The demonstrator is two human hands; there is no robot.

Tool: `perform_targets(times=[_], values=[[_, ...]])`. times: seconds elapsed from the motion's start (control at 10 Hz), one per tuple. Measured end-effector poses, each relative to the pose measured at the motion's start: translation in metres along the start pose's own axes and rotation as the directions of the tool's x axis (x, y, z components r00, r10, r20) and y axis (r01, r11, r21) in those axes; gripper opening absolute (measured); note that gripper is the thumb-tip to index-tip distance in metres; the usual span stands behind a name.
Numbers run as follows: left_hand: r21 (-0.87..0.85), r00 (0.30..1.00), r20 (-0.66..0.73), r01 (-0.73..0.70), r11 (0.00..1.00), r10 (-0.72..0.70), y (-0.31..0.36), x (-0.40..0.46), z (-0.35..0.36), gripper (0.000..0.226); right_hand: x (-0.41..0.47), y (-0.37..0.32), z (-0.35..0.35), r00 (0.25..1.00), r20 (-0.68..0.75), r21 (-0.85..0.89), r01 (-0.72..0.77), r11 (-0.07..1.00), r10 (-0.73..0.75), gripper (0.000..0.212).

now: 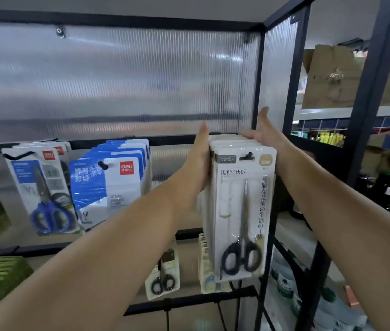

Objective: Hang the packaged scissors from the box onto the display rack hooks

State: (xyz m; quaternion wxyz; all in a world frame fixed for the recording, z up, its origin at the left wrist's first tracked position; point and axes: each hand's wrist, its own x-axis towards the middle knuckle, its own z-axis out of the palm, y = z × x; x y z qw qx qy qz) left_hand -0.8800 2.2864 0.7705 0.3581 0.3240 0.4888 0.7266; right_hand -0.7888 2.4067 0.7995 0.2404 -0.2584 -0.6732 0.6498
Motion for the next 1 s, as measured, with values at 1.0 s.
perform_targets(times=[1.0], values=[[0.695,0.983,0.010,-0.139,0.705,0.183,-0.008,-0.104,-0.033,0.051,-0.117,0.040,0.021,0.815,-0.426,-0.094,0.393,0.915,-0.394,0.033]])
